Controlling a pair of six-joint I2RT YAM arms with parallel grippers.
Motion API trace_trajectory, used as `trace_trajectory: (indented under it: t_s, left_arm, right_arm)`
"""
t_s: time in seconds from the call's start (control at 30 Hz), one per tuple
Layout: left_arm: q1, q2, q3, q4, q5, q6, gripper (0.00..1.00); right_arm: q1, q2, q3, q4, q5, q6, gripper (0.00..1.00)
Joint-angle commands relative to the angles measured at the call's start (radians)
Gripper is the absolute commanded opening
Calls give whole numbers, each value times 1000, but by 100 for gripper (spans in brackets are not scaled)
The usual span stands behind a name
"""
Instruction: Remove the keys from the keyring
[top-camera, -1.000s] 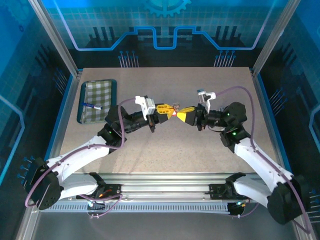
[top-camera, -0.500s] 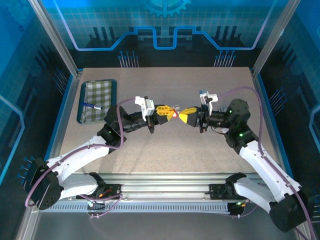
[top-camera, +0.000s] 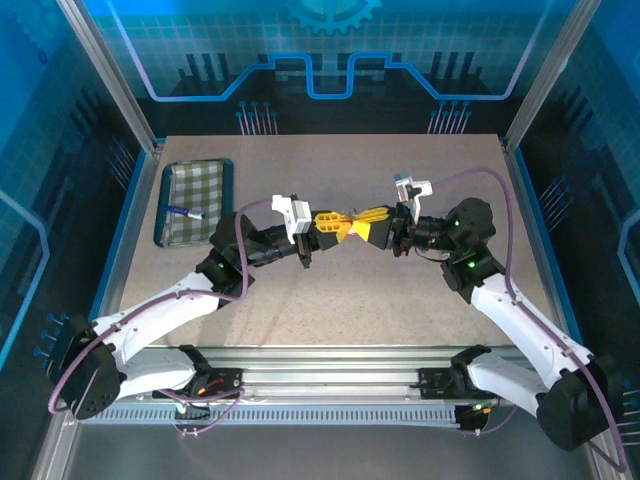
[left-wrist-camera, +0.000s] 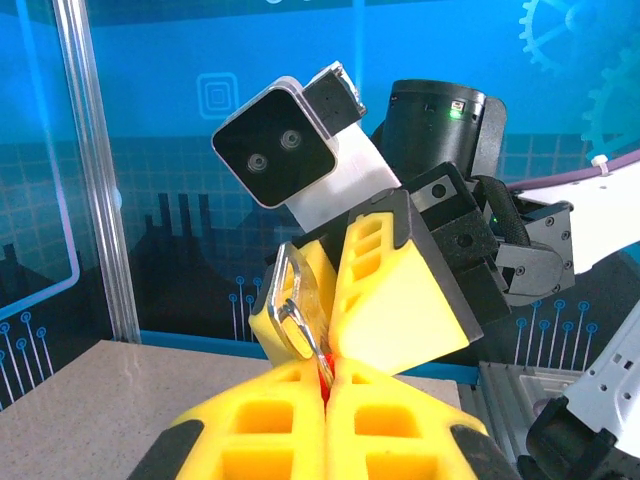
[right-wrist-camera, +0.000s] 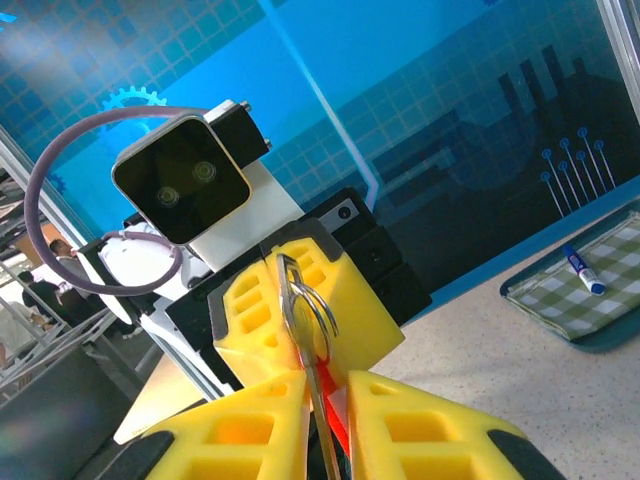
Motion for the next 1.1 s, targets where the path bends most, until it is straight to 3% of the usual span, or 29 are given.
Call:
trace_trajectory:
  t_s: [0.0,0.1,0.23,0.37,0.5,0.63,0.87,0.9,1.07]
  left_arm:
    - [-15,-22,28,19,-2,25,0]
    - [-14,-22,25,17,-4,25,0]
    - [-13,-23,18,30,-25,23,0]
    - [-12,-27,-1,79,-67,34,0]
    - [-11,-25,4,77,-30,69,0]
    - [-15,-27,22,5,-57,127,0]
    - [-52,-25,64,-191,-111,368,0]
    - [-55,-23,72,-218,-111,393,0]
    - [-55,-20,85,-255,-100,416,0]
  right_arm:
    - [20,12,9,67,17,22,19]
    - [21,15,8,76,18,25,17]
    - [21,15,9,66,17,11,0]
    - [15,-3,-7,6,46,-39,0]
    - [1,-9,-6,-77,117,-48,0]
    - [0,8,15,-177,127,-49,0]
    - [1,-6,10,-217,84,-18,1]
    - [2,-3,18,-228,79,-17,4]
    - [0,3,15,-216,77,-11,7]
